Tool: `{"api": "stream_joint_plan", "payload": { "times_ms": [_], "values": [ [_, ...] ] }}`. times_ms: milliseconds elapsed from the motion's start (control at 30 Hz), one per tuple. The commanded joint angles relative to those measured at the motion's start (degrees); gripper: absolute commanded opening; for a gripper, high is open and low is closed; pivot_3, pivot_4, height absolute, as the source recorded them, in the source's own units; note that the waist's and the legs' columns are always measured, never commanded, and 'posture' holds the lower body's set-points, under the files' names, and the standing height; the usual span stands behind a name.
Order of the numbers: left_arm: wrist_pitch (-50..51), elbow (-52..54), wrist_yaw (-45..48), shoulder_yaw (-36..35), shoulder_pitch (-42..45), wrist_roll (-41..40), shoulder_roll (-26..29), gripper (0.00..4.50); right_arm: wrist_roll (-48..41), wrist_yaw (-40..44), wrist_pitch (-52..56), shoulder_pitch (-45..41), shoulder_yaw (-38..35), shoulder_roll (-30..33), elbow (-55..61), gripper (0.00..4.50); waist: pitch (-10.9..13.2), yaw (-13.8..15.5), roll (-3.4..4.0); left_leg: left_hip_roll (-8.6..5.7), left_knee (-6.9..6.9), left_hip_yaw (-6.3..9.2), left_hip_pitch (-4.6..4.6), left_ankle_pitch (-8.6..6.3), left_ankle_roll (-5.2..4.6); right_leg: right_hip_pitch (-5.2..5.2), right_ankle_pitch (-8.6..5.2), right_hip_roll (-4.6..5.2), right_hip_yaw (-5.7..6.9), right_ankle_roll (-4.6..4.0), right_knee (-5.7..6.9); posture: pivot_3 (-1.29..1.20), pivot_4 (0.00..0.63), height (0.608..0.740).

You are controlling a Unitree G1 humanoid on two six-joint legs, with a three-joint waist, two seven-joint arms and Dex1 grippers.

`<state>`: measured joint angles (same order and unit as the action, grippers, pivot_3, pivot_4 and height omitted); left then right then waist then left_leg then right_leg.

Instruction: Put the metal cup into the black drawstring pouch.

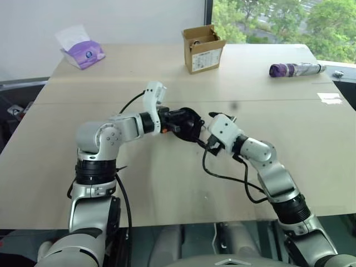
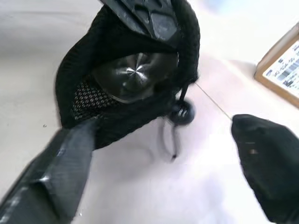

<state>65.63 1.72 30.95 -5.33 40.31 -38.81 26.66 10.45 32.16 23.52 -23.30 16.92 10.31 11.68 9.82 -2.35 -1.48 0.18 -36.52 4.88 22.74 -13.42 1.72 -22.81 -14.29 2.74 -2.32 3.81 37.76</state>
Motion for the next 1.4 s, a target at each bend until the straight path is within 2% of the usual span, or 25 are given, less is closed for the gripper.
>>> {"api": "stream_joint_plan", "payload": {
  "times_ms": [33, 133, 267, 500, 633, 733, 800, 833, 867, 900, 1000, 1400],
  "values": [
    [-1.4, 2.5, 1.4, -0.6, 1.2, 0.3, 2.1, 0.00, -1.1, -2.0, 1.3, 0.5, -1.9, 0.1, 1.7, 4.46, 0.0, 0.0, 0.00, 0.00, 0.01, 0.00, 0.00, 0.00, 0.00, 0.00, 0.00, 0.00, 0.00, 0.00, -0.01, 0.00, 0.150, 0.740],
    [-2.4, 2.9, 3.2, -0.2, 0.7, 0.9, 4.4, 0.00, -1.9, -1.3, 1.9, 0.7, -1.6, 1.2, 1.1, 4.46, 0.0, 0.0, 0.00, 0.00, 0.01, -0.01, 0.03, 0.00, 0.00, -0.01, 0.00, 0.00, 0.00, 0.00, -0.03, 0.00, 0.150, 0.740],
    [-3.2, 4.9, 6.0, 0.2, 0.0, 0.6, 7.6, 0.00, -2.7, -2.0, -1.4, -1.0, 0.0, -0.1, -6.8, 4.46, 0.0, 0.0, 0.00, 0.00, 0.01, -0.01, 0.02, -0.02, -0.04, 0.00, 0.00, 0.00, 0.01, 0.00, -0.03, 0.00, 0.150, 0.740],
    [-2.7, 7.3, 6.5, -0.7, -1.5, -0.1, 9.1, 0.00, -2.5, -5.4, -10.6, -6.5, 0.3, -4.3, -21.5, 4.46, 0.0, -0.1, 0.01, 0.01, 0.02, -0.02, 0.02, -0.01, -0.02, -0.01, 0.00, -0.01, 0.00, 0.00, -0.03, 0.00, 0.150, 0.740],
    [-2.4, 8.3, 6.0, -1.1, -2.0, -0.3, 9.1, 0.00, -4.8, -5.9, -13.0, -8.4, -0.8, -7.2, -24.9, 4.46, 0.0, 0.0, 0.02, 0.01, 0.03, -0.01, 0.03, 0.01, 0.01, -0.01, 0.00, 0.00, 0.01, 0.00, -0.06, 0.00, 0.150, 0.740],
    [-2.2, 8.9, 5.4, -1.7, -2.4, -0.6, 8.9, 0.00, -5.2, -5.9, -14.1, -8.7, -0.8, -8.1, -25.8, 3.63, 0.0, -0.1, 0.02, 0.01, 0.03, -0.01, 0.04, 0.01, 0.01, -0.02, 0.00, 0.00, 0.00, 0.00, -0.06, 0.00, 0.150, 0.740],
    [-2.1, 9.2, 5.2, -2.1, -2.7, -0.8, 9.1, 0.00, -5.7, -5.3, -14.0, -8.0, -0.8, -8.3, -25.0, 2.68, 0.0, -0.1, 0.02, 0.01, 0.03, 0.00, 0.04, 0.01, 0.01, -0.02, 0.00, 0.00, 0.01, 0.00, -0.05, 0.00, 0.150, 0.740],
    [-2.1, 9.2, 5.1, -2.3, -2.8, -0.8, 9.1, 0.00, -5.9, -5.2, -13.9, -7.7, -0.7, -8.2, -24.6, 2.07, 0.0, -0.1, 0.02, 0.01, 0.03, 0.00, 0.04, 0.01, 0.01, -0.02, 0.00, 0.00, 0.01, 0.00, -0.04, 0.00, 0.150, 0.740],
    [-2.1, 9.2, 5.1, -2.4, -2.9, -0.8, 9.2, 0.00, -5.8, -5.2, -14.0, -7.5, -0.7, -8.1, -24.3, 1.77, 0.0, -0.1, 0.02, 0.01, 0.03, 0.00, 0.04, 0.01, 0.01, -0.02, 0.00, 0.00, 0.01, 0.00, -0.04, 0.00, 0.150, 0.740],
    [-2.1, 9.3, 5.1, -2.5, -3.0, -0.8, 9.2, 0.00, -5.8, -5.4, -13.9, -7.1, -0.8, -7.9, -23.9, 1.22, 0.0, -0.1, 0.02, 0.01, 0.03, 0.00, 0.04, 0.00, 0.01, -0.02, 0.00, 0.00, 0.01, 0.00, -0.04, 0.00, 0.150, 0.740],
    [-2.0, 9.3, 4.9, -2.9, -3.3, -1.0, 9.1, 0.00, -6.1, -6.0, -13.4, -6.1, -1.7, -7.3, -22.5, 0.07, 0.0, -0.1, 0.02, 0.01, 0.03, 0.00, 0.04, 0.00, 0.00, -0.02, 0.00, -0.01, 0.01, 0.00, -0.03, 0.00, 0.150, 0.740],
    [-4.4, 8.7, 8.4, -0.8, -4.7, -0.3, 11.4, 0.00, -4.0, -7.9, -9.2, -3.6, -6.0, 1.5, -13.8, 0.07, 0.0, -0.1, 0.03, 0.02, 0.02, -0.01, 0.03, -0.03, -0.06, -0.02, 0.00, -0.01, 0.00, 0.00, -0.01, 0.00, 0.150, 0.740]
  ]
}}
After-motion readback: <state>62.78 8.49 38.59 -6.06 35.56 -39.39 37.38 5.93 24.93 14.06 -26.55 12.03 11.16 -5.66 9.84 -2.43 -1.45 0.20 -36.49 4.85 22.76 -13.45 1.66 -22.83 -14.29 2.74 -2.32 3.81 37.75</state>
